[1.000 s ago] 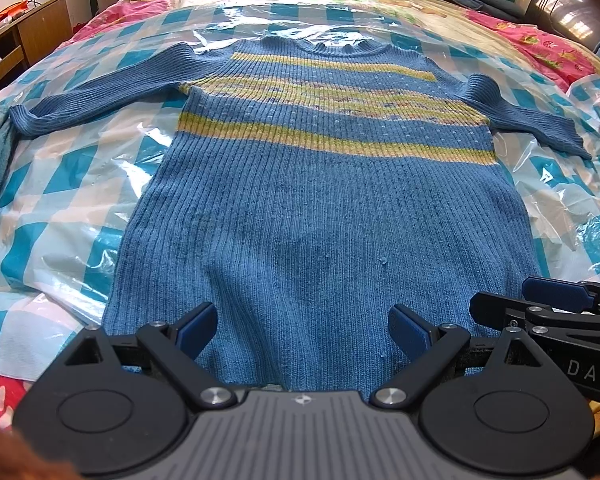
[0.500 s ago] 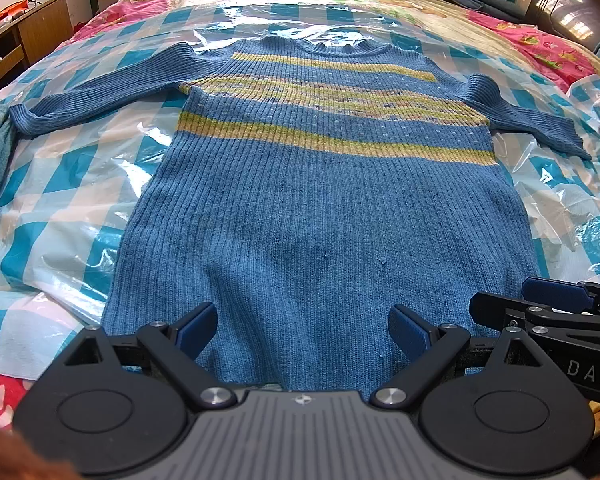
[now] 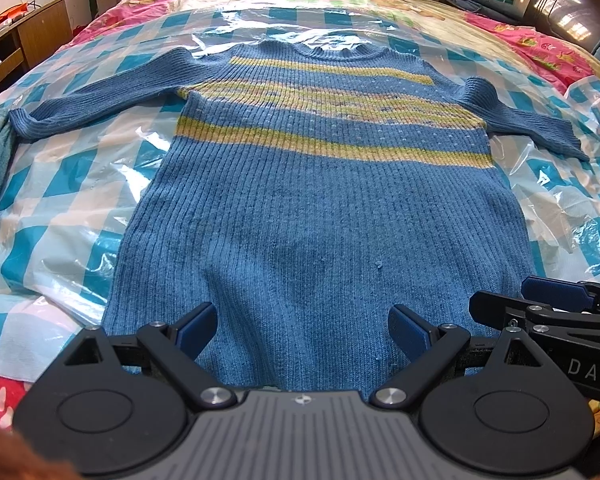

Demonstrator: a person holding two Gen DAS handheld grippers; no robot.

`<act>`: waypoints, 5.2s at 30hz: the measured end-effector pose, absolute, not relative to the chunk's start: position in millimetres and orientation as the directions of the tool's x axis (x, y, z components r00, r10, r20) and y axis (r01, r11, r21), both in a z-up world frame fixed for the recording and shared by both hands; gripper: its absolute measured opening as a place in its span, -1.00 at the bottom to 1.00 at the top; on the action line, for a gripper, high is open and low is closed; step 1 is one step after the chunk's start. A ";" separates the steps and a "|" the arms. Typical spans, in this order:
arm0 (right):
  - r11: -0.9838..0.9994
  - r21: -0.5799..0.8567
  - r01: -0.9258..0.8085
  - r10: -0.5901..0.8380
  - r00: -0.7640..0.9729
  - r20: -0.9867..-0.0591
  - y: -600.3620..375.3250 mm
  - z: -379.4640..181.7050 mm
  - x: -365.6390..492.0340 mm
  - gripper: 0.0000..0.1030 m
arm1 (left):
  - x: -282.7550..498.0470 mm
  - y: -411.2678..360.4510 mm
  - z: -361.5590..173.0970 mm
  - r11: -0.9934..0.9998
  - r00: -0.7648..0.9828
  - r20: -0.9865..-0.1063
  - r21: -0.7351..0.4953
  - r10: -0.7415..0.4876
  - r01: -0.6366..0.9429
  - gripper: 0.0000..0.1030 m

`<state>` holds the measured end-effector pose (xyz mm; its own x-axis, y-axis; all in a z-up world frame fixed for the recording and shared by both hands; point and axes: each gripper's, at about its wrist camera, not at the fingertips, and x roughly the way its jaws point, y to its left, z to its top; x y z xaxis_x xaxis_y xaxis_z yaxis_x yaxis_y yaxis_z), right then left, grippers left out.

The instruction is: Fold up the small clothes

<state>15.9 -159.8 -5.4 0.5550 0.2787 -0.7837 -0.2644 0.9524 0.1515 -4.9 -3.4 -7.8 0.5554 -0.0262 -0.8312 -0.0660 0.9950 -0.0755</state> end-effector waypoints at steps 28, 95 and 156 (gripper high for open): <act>0.949 0.311 0.050 0.164 0.765 -0.623 -313.1 40.8 104.3 0.16 | 105.3 -114.1 45.3 0.974 0.646 -0.738 -0.070 -0.194 0.214 0.87; 0.782 0.551 -0.289 0.588 0.634 -0.502 -105.3 44.8 280.3 -0.86 | 97.4 46.2 -5.9 0.957 0.738 -0.671 -0.251 -0.064 -0.145 0.87; 0.728 0.126 -0.674 0.503 0.399 -0.767 27.2 -3.6 263.3 -0.73 | 93.5 83.5 -19.0 0.919 0.740 -0.668 -0.334 -0.073 -0.210 0.86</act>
<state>263.3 27.2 -3.6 0.3994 0.5026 -0.7668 -0.6738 0.7281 0.1262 93.5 83.5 -19.0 0.7405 -0.0735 -0.6681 -0.2099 0.9190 -0.3337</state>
